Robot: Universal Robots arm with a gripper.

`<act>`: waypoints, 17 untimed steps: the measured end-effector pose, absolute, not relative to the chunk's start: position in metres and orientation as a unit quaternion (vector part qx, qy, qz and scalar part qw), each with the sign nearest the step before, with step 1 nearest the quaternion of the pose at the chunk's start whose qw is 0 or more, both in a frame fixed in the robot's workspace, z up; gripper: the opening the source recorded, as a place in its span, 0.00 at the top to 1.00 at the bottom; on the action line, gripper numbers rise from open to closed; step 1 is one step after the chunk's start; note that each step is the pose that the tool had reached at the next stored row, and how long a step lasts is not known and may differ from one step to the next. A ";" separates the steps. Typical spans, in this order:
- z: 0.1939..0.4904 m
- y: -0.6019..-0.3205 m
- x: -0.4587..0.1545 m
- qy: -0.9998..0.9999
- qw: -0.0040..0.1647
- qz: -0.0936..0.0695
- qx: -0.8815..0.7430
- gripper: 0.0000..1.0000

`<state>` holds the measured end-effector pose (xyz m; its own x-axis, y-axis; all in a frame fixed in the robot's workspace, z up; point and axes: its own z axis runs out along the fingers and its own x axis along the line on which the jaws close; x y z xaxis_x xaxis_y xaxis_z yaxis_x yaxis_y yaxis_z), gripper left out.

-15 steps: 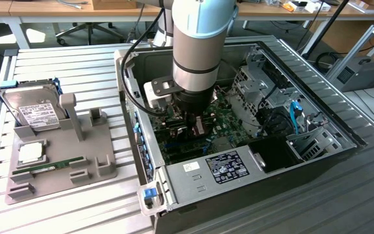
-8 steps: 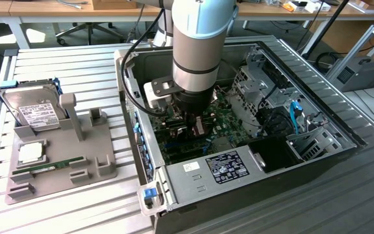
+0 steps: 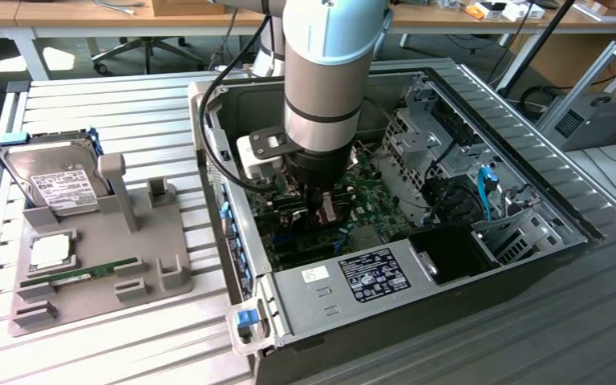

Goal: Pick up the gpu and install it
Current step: 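Insert the gpu into the slot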

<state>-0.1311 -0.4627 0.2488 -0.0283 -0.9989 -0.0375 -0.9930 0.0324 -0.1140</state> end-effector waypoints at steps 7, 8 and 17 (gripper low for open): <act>0.249 -0.463 -0.131 0.724 0.053 -0.028 -0.687 0.73; 0.249 -0.463 -0.131 0.725 0.053 -0.029 -0.686 0.73; 0.249 -0.463 -0.131 0.728 0.053 -0.029 -0.683 0.73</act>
